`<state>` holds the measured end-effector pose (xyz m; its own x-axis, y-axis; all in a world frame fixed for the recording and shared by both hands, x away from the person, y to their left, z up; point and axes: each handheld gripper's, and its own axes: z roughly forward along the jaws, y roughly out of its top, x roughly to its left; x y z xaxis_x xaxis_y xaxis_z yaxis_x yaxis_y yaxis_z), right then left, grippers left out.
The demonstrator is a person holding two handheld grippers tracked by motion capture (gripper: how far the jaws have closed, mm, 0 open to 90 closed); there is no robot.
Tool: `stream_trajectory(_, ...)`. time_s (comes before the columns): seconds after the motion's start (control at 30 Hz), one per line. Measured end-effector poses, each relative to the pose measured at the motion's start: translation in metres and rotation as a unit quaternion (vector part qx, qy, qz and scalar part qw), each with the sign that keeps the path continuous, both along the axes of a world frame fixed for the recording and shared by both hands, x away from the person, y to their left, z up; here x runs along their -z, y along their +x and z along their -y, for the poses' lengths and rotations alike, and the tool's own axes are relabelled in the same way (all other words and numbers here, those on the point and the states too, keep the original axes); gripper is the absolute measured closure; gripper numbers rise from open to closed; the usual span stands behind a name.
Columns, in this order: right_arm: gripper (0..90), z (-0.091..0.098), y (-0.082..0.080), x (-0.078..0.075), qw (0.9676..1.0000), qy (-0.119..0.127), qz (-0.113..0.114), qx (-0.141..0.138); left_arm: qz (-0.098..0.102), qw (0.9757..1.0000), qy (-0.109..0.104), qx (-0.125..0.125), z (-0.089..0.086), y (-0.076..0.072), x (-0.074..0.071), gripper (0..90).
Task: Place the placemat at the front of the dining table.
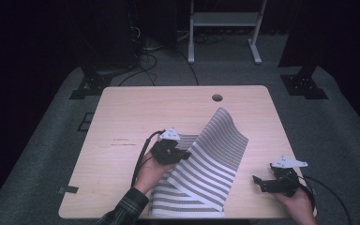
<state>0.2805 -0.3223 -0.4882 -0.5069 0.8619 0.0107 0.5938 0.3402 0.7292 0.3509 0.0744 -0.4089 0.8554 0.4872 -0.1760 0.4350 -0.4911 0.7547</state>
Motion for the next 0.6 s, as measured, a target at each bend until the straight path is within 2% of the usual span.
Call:
stream_trajectory(0.27, 9.1, 0.0, 0.0, 0.0, 1.0, 0.0, 0.0, 0.0, 0.0, 1.0, -0.007, 0.006, 0.015, 0.005, 0.0, 88.2)
stream_trajectory(0.6, 9.1, 0.0, 0.0, 0.0, 1.0, 0.0, 0.0, 0.0, -0.002, 0.9999, -0.003, 0.016, 0.034, 0.01, 0.003, 88.2)
